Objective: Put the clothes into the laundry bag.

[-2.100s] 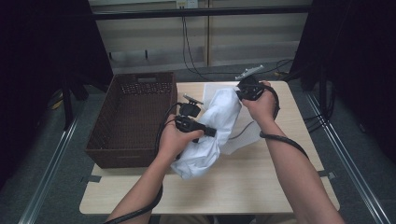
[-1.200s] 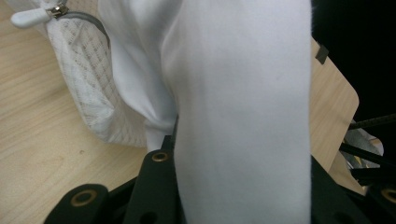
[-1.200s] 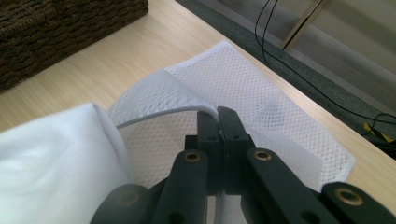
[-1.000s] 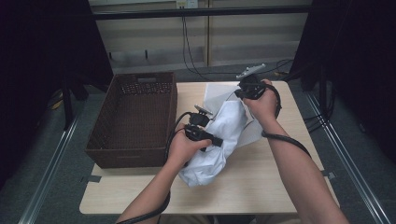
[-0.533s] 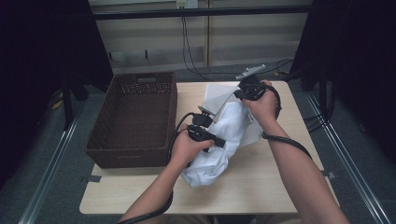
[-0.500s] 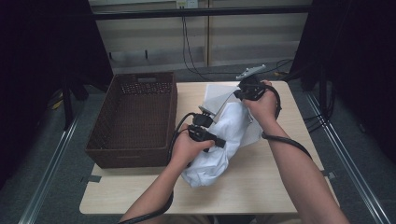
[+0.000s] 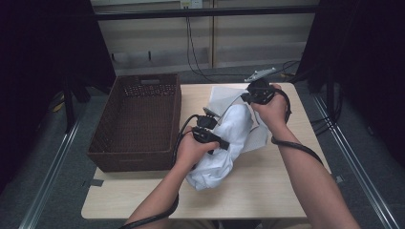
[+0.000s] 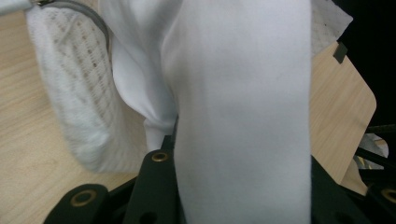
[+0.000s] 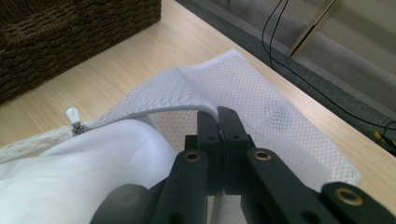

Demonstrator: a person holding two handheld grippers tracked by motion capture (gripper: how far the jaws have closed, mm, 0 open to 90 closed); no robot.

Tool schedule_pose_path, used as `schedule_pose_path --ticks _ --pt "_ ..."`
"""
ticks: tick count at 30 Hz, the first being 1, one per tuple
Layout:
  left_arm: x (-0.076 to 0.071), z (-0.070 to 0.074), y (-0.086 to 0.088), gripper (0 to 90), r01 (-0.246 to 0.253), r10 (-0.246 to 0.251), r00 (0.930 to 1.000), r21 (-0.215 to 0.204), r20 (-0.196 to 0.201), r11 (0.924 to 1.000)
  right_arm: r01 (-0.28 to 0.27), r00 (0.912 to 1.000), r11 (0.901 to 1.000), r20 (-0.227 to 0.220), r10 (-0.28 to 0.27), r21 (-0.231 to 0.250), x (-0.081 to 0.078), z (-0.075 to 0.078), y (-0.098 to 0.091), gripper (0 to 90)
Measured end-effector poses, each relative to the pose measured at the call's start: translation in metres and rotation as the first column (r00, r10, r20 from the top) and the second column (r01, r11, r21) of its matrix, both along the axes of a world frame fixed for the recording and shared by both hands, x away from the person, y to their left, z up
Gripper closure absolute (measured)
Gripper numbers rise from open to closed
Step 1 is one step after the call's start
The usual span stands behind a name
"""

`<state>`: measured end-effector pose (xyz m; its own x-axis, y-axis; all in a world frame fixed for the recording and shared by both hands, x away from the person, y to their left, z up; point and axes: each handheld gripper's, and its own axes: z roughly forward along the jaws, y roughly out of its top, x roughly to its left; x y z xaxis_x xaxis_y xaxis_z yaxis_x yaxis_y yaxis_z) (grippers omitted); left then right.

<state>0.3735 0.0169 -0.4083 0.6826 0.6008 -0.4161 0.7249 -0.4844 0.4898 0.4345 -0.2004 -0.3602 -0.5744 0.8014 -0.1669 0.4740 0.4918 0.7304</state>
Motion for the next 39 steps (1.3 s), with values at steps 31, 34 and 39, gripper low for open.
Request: schedule_pose_path --ticks 31,34,39 --pt "0.020 0.006 -0.014 69.1 -0.076 0.076 0.9970 0.019 0.016 0.9969 -0.058 0.9983 0.9982 0.004 0.058 0.016 -0.014 0.005 0.004 89.3" --pt "0.021 0.006 -0.016 69.0 -0.090 0.090 0.9958 0.010 0.014 0.9959 -0.064 0.9979 0.9979 0.013 0.063 0.014 -0.014 0.006 0.003 89.3" --pt "0.025 0.005 -0.020 69.0 -0.096 0.095 0.9954 0.017 0.011 0.9953 -0.065 0.9978 0.9978 0.012 0.065 0.010 -0.016 0.006 0.004 89.3"
